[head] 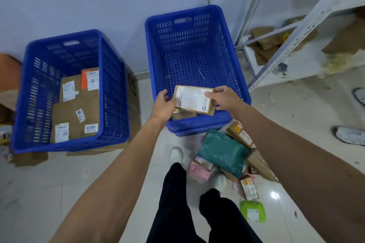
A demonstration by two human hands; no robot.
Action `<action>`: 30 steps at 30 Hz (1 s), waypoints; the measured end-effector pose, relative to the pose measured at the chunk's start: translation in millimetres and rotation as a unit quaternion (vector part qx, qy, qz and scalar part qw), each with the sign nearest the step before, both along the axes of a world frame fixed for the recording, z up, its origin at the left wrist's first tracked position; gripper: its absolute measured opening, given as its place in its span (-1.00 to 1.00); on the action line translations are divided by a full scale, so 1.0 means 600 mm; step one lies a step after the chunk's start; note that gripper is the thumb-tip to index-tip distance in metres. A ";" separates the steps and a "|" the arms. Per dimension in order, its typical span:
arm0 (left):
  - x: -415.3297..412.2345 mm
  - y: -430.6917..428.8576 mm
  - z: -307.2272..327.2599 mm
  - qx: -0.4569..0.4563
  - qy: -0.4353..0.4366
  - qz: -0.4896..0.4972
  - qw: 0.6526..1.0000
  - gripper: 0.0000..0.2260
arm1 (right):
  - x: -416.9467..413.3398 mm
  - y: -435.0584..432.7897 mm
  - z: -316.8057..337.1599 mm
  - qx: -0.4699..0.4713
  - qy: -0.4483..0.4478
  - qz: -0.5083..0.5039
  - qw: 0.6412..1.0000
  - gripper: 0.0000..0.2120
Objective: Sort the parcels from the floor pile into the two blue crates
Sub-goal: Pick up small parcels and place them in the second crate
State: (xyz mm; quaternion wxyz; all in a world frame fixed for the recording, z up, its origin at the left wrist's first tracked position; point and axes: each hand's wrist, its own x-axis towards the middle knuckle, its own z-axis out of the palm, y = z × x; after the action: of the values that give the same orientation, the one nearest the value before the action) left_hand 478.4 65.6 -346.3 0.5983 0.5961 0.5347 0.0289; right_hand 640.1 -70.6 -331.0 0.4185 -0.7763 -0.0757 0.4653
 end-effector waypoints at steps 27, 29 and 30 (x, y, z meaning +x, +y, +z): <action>0.308 0.280 -0.504 0.091 0.244 -0.173 0.950 -0.60 | 0.194 0.312 -0.526 -0.089 0.016 -0.004 0.996 -0.58; 0.312 0.278 -0.543 0.095 0.265 -0.184 0.942 -0.59 | 0.187 0.312 -0.566 -0.094 0.033 0.009 0.995 -0.51; 0.312 0.277 -0.560 0.098 0.276 -0.194 0.936 -0.59 | 0.182 0.311 -0.580 -0.102 0.041 0.014 0.994 -0.48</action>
State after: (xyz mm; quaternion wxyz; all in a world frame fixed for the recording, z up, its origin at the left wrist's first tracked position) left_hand 665.4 231.5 -682.3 0.3596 0.7284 0.5473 -0.2015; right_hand 749.3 116.2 -679.3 0.3334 -0.7942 -0.0214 0.5076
